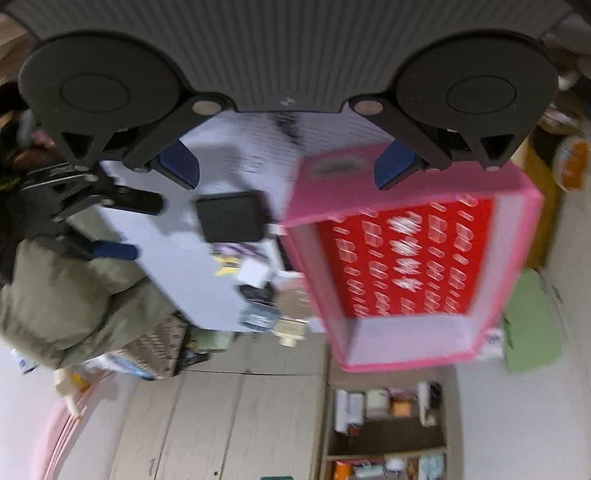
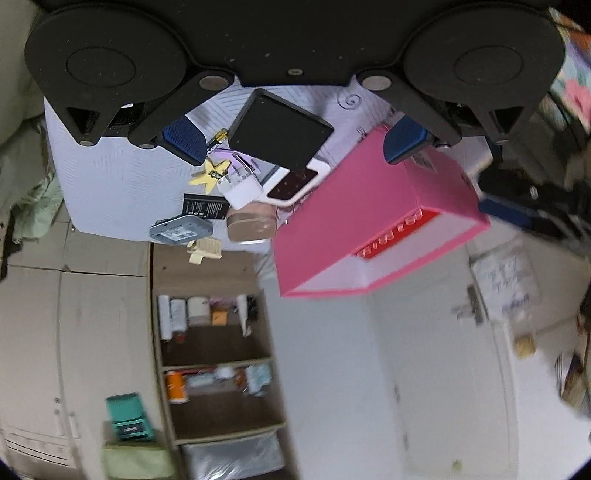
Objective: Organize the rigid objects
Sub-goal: 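Grasp the pink box wall with the left tool while the right tool grasps the black phone case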
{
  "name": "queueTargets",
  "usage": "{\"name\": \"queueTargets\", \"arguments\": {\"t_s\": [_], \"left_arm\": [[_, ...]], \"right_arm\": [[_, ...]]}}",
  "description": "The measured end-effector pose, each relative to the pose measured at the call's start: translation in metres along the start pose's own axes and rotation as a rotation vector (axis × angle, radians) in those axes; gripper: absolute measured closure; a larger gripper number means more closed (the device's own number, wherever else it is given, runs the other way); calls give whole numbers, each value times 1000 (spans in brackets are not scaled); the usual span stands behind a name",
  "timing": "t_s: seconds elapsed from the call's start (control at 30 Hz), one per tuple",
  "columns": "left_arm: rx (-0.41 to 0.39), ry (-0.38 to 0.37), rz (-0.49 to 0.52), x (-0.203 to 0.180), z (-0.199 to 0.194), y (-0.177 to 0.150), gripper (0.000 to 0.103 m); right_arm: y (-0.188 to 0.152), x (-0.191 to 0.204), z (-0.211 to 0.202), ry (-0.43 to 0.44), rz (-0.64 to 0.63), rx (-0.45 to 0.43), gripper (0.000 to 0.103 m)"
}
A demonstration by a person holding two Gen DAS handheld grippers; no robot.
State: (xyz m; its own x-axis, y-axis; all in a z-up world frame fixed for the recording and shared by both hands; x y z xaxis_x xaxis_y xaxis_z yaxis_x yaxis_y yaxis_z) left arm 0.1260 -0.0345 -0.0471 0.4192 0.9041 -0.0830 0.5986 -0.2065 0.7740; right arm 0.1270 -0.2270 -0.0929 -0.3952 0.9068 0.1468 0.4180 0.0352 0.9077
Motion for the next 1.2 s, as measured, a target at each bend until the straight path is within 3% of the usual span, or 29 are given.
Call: {"name": "queueTargets", "arguments": {"t_s": [0.1,0.3,0.43,0.67,0.87,0.97,1.0,1.03,1.1,1.2], "left_arm": [[-8,85,51,25,1,6,2],[45,207,25,93,8,26,3],[57,287,14,134,18,44,4],[122,344,19,178,50,50,13],[164,317,-25,196,76,47,44],[178,308,-44,206,87,48,69],[186,310,-44,207,92,48,85],[194,311,-43,209,94,47,91],[191,275,-52,207,96,46,98],[161,265,-48,201,89,48,99]], "right_arm": [[-5,0,14,10,-56,56,0],[-6,20,25,127,-205,121,6],[-1,25,39,135,-306,142,7],[2,34,57,166,-419,210,15],[-6,38,70,177,-542,286,32],[-6,31,80,150,-505,329,41],[-6,28,83,156,-492,345,42],[-7,26,85,163,-488,357,44],[-7,24,88,169,-511,362,44],[-10,26,89,210,-572,372,42]]}}
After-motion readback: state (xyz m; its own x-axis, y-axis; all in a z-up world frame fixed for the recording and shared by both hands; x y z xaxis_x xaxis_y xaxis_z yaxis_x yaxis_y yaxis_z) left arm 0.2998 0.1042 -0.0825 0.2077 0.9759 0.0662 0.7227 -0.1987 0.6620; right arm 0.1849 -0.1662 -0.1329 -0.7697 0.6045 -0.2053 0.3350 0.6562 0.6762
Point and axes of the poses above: each gripper's, at about its wrist camera, not at the fingertips, and z roughly the way its jaws point, x to its left, y to its top, the point moved 10 cm from there along z, roughly the way its jaws point, and after that the axes turned 6 degrees about -x, right-handed, at the moved point
